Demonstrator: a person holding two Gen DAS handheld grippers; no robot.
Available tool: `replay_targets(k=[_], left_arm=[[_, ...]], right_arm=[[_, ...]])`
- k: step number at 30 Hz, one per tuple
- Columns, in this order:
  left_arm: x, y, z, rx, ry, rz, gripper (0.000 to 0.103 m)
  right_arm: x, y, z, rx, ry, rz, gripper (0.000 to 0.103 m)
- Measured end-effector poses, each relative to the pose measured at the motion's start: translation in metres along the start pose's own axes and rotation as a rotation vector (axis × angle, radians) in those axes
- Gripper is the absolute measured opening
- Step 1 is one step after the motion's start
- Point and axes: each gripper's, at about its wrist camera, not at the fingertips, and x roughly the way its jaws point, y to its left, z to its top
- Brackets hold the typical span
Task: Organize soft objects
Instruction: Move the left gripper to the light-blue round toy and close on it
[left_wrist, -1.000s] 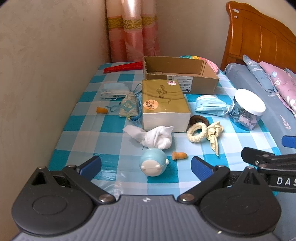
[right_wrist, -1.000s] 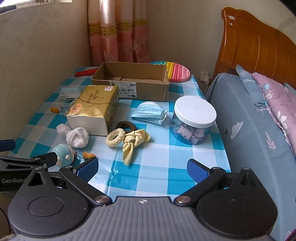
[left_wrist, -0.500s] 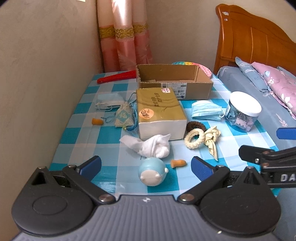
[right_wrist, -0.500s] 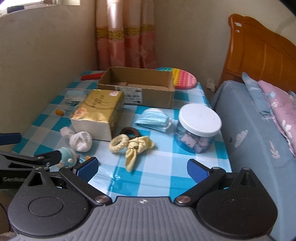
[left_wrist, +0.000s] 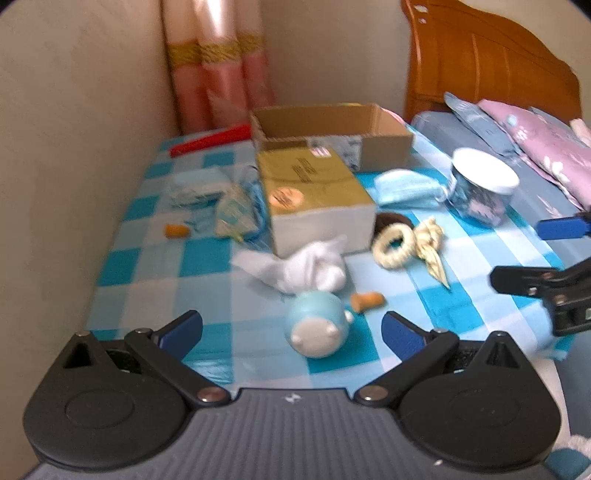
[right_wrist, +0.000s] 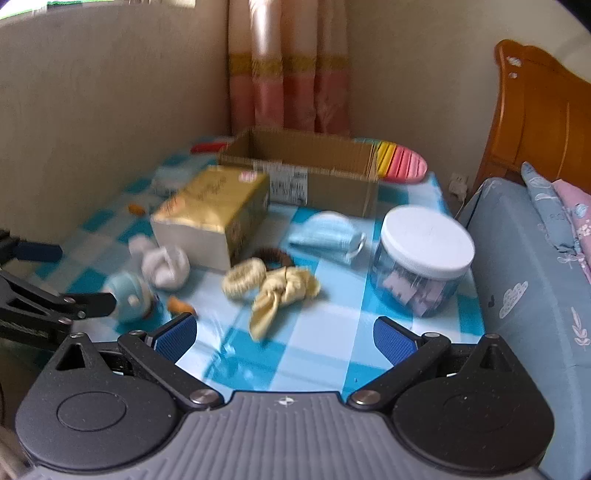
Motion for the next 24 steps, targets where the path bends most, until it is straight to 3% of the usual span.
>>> replay_targets(k=[9,14,24], left_arm=[[0.034,-0.001,-0.009,0.03,0.064,-0.006,0.102],[0.051,0.008,-0.014,-0.003,0.097,-0.017,0.102],[0.054,0.011,-0.016,0.001,0.056,-0.044,0.103]], right_arm=[[0.039,-0.001,-0.021,-0.024,0.1,0.022,0.103],[0.052,0.002,-0.023,-0.039,0.124,0.045,0.103],[0.066,0.009,-0.028,-0.098,0.145,0.081,0.103]])
